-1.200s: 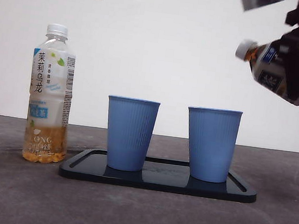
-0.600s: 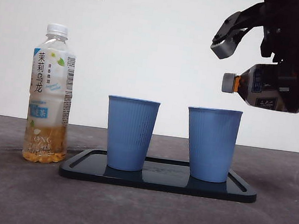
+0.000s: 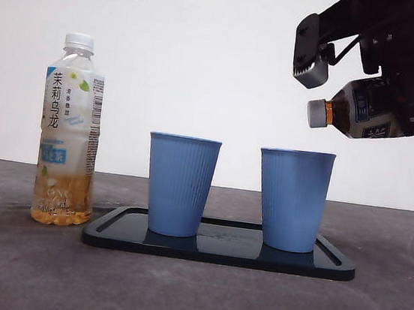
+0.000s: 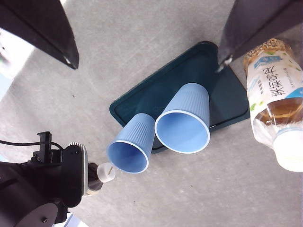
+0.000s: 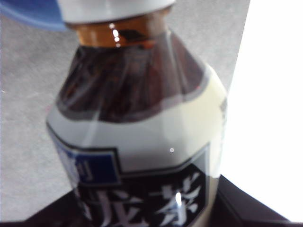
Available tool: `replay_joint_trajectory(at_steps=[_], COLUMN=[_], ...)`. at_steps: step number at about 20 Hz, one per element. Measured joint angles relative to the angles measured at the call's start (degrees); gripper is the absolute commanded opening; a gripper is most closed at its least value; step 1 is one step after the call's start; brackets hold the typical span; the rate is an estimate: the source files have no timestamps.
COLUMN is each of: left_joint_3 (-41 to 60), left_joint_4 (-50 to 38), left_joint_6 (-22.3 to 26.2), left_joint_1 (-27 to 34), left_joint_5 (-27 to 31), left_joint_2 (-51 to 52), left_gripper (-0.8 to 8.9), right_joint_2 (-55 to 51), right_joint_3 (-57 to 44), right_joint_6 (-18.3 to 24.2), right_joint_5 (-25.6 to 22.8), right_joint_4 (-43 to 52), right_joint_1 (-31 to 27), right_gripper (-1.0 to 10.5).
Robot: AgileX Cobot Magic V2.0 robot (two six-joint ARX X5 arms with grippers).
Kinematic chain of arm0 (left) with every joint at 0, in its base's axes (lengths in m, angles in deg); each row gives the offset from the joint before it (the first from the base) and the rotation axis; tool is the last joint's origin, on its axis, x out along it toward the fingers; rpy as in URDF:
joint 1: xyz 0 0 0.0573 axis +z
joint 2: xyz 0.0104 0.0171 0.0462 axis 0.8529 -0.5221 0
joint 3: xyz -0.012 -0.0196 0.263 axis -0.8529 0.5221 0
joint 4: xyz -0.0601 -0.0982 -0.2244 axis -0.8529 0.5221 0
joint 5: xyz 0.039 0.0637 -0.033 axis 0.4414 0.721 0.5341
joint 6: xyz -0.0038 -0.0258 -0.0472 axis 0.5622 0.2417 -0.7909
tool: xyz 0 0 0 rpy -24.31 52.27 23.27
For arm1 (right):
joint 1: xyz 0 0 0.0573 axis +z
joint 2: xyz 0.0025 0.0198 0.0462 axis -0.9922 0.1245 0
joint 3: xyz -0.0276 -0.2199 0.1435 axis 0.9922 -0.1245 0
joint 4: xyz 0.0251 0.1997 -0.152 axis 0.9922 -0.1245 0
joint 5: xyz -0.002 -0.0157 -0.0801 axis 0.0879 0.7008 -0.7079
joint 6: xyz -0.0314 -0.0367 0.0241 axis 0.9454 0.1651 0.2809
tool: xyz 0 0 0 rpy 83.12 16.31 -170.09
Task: Pour the drink into the cup
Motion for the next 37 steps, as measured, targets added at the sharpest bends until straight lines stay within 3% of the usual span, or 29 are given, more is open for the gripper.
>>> replay_joint_trajectory(at_steps=[11,17,20,23,28,31,33,37], left_joint_3=[0.0,0.0,0.0,0.0,0.0,0.0,0.0,0.0], left_joint_4=[0.17,1.14,1.49,2.25,2.56,2.58,2.56,2.58], left_joint_6=[0.0,0.2,0.39,0.39,0.39,0.37,0.37,0.37], left_joint_1=[-0.04,-0.04,-0.04,-0.04,-0.04,-0.04,-0.04,-0.04], left_joint_5=[0.0,0.0,0.0,0.0,0.0,0.0,0.0,0.0], left_joint_2=[0.0,0.0,0.0,0.0,0.0,0.0,0.0,0.0], left_gripper=[4.64,4.64,4.64,4.64,4.64,4.64,4.64,4.64], right_joint_2=[0.0,-1.31,-7.41,-15.02,-28.68,-36.02,-39.78,-43.93], right_joint_3=[0.0,0.0,0.0,0.0,-0.72,-6.6,-13.6,-28.0], right_joint_6=[1.09,-5.64,-12.02,-19.26,-27.41,-30.21,-32.11,-36.04], right_joint_5=[-0.15,1.27,9.4,22.4,40.81,49.4,52.06,53.0], right_joint_4=[-0.39,-0.42,-0.39,1.68,11.87,21.38,27.8,42.29], right_joint_1=[0.37,0.46,-0.5,-4.04,-16.15,-22.27,-24.06,-24.85], right_gripper=[1.3,1.3,1.3,1.3,1.3,1.3,1.3,1.3])
